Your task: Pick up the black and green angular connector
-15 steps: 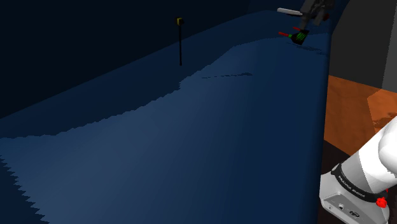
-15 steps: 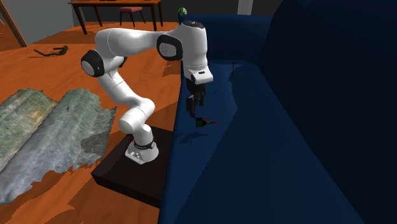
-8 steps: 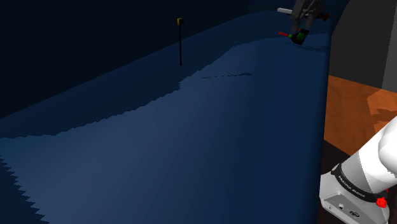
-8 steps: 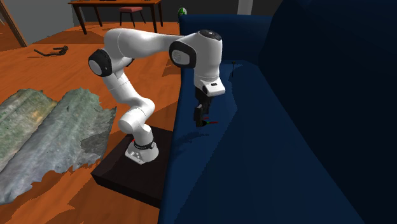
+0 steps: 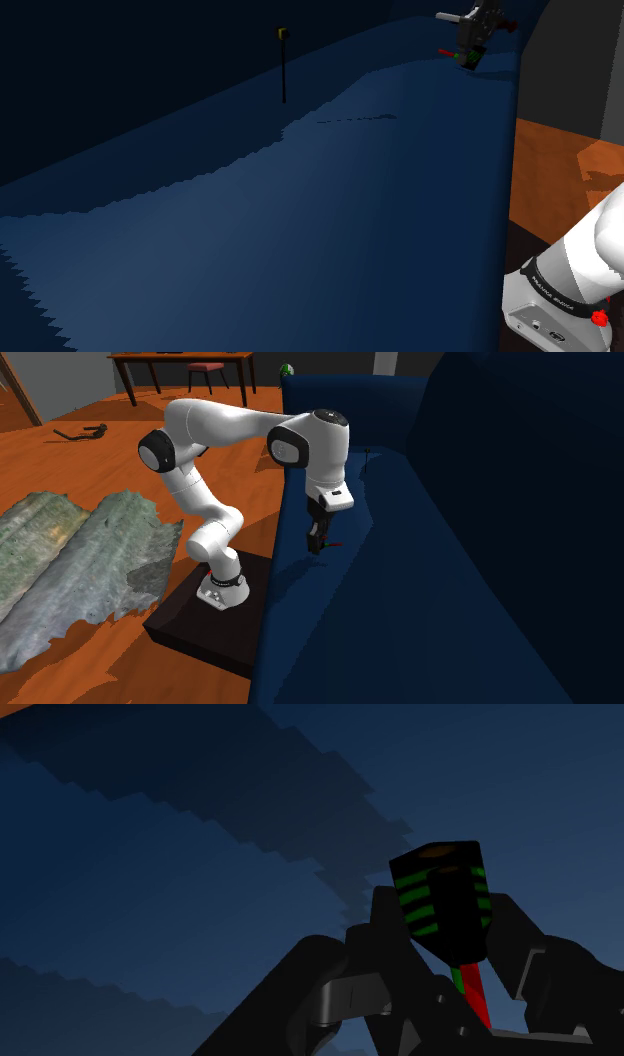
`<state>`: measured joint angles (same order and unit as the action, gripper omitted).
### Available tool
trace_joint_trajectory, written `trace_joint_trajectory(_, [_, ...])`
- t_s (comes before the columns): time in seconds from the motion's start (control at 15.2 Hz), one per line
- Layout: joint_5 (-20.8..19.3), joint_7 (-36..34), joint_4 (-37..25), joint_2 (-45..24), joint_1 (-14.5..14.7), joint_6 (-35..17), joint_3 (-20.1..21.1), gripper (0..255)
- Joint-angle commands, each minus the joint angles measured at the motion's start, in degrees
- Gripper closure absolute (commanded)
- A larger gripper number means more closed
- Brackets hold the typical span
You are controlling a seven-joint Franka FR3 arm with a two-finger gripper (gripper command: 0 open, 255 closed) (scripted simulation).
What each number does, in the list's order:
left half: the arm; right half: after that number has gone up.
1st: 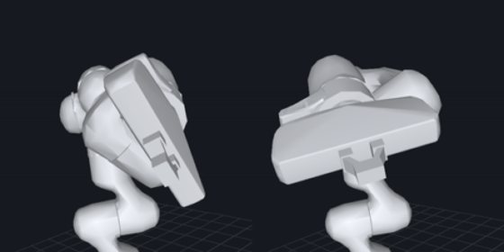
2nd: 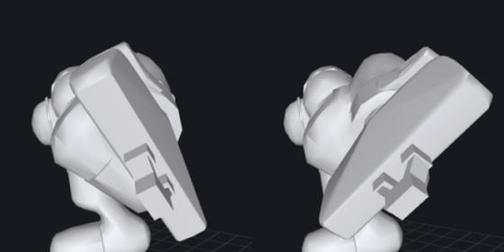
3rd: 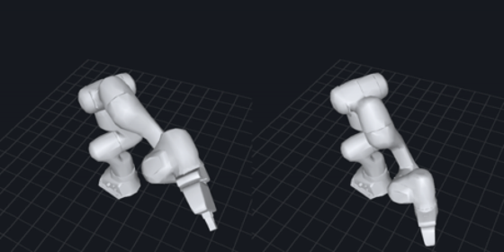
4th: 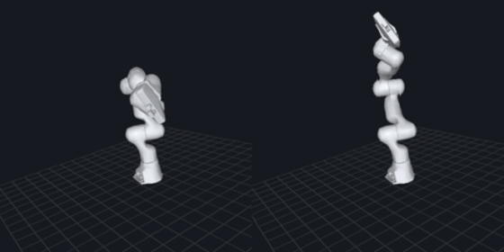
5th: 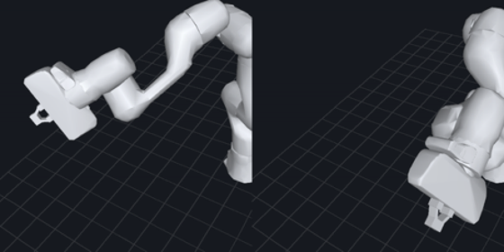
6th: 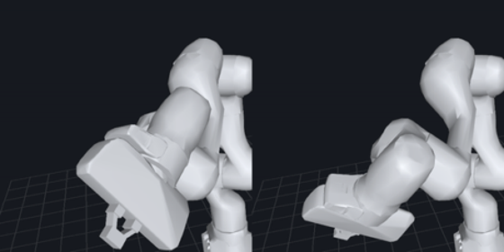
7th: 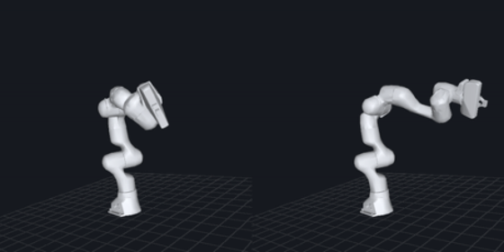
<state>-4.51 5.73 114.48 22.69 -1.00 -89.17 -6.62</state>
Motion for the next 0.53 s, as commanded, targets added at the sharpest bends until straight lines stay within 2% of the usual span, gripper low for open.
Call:
trace_joint_trajectory(0.0, [0.00, 0.00, 0.02, 0.01, 0.00, -0.02, 0.00, 255])
trace_joint_trajectory(0.33, [0.01, -0.08, 0.12, 0.14, 0.02, 0.03, 0.06, 255])
trace_joint_trajectory(0.46, [0.06, 0.00, -1.75, -0.20, 0.04, 1.55, 0.09, 255])
